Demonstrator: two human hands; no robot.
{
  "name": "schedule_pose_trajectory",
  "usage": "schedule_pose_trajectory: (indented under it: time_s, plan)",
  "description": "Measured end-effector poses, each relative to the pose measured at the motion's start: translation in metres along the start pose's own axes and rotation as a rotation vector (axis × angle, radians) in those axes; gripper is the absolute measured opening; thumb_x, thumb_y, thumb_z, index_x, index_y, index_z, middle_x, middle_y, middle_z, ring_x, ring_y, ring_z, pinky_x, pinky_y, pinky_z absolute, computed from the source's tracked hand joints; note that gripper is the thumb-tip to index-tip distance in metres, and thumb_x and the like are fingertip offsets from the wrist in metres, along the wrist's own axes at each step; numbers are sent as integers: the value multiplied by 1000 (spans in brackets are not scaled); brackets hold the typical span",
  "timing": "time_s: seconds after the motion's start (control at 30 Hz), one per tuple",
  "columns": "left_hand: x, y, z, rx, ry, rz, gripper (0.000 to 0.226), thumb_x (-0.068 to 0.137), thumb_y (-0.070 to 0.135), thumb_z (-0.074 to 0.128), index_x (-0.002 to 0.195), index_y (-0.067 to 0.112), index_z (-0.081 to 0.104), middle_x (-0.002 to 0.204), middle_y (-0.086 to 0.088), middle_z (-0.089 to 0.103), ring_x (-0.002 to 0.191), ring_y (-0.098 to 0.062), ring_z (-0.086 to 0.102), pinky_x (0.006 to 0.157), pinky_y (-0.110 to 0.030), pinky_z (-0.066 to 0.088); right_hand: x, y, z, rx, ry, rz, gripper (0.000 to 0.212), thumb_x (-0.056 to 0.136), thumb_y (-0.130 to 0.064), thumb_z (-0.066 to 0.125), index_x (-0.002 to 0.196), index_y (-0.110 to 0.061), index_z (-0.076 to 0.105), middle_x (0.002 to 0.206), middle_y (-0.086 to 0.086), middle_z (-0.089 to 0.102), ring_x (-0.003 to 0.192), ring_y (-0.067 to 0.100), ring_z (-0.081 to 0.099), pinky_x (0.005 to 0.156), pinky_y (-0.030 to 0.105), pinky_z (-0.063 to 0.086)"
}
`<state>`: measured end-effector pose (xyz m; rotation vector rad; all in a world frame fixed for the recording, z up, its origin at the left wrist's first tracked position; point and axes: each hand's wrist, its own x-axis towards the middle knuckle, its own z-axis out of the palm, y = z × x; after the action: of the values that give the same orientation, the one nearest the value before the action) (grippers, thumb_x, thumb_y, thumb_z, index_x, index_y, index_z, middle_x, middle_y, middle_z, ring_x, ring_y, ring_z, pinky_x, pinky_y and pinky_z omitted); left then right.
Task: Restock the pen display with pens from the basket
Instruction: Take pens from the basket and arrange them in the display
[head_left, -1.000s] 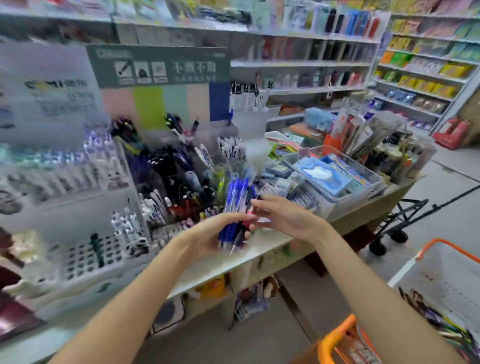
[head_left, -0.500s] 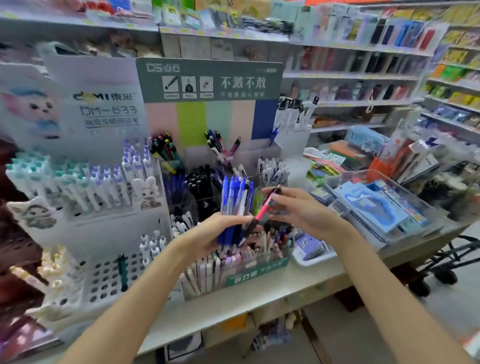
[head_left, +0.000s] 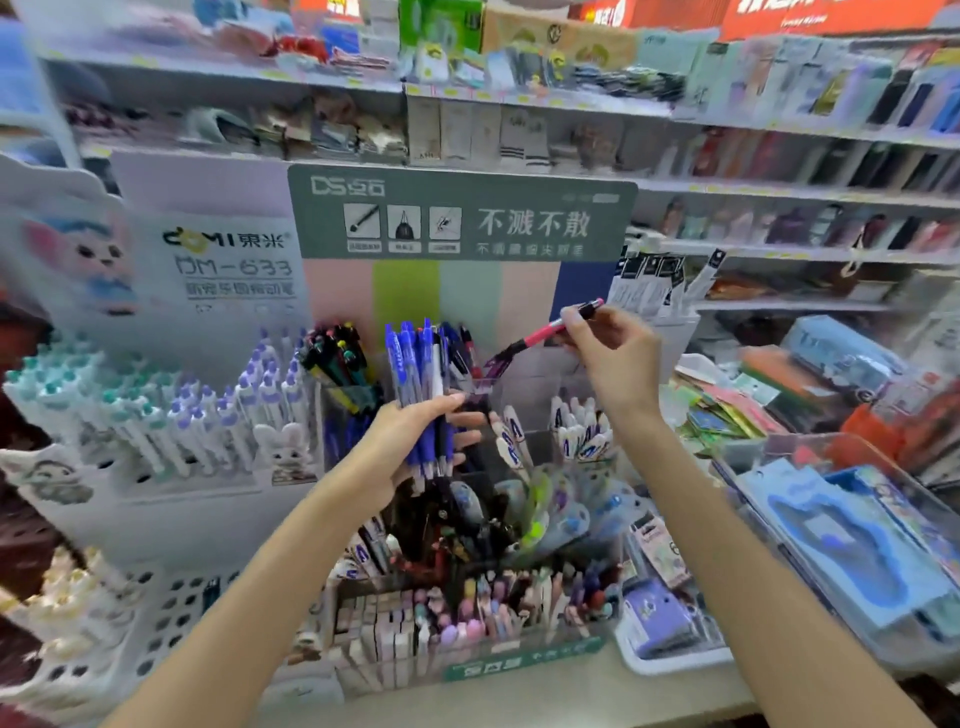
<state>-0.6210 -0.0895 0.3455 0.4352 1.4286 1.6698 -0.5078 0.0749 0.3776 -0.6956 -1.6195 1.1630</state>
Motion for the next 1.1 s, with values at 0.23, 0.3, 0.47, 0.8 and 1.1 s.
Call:
schedule_pose_trajectory:
  time_s: [0.23, 0.3, 0.47, 0.8, 1.1]
  plan:
    - [4, 15, -12, 16, -34, 38, 13, 92, 20, 60, 102, 12, 63, 89, -9, 75, 76, -19, 73, 59, -28, 59, 14, 6, 52, -550, -260, -53, 29, 74, -36, 79, 92, -12, 77, 86, 6, 75, 79, 17, 69, 74, 34, 55]
    - [5, 19, -10, 7, -53, 33, 12, 92, 20, 61, 99, 12, 64, 91, -10, 75, 76, -19, 73, 63, -31, 60, 13, 4, 63, -652, -300, -24, 34, 72, -42, 79, 89, -13, 77, 85, 8, 74, 82, 23, 68, 73, 35, 53]
    - [6, 18, -15, -27, -64, -2, 13, 91, 22, 61, 99, 13, 66, 94, -8, 75, 80, -18, 73, 68, -30, 60, 20, -8, 62, -628, -413, 27, 39, 71, -33, 82, 104, -16, 71, 102, 1, 69, 94, 18, 62, 83, 31, 49]
    - [5, 20, -17, -76, -65, -39, 24, 91, 22, 61, 111, 9, 64, 96, -9, 75, 80, -18, 73, 61, -28, 59, 18, -2, 68, -424, -493, 224, 39, 72, -31, 82, 104, -10, 71, 95, 4, 73, 89, 19, 69, 86, 34, 55]
    - [4, 15, -15, -85, -72, -55, 24, 91, 22, 61, 112, 10, 63, 96, -9, 75, 77, -17, 73, 65, -30, 60, 35, -12, 64, -756, -475, 13, 33, 69, -31, 83, 95, -11, 77, 84, 6, 73, 84, 21, 64, 75, 32, 51]
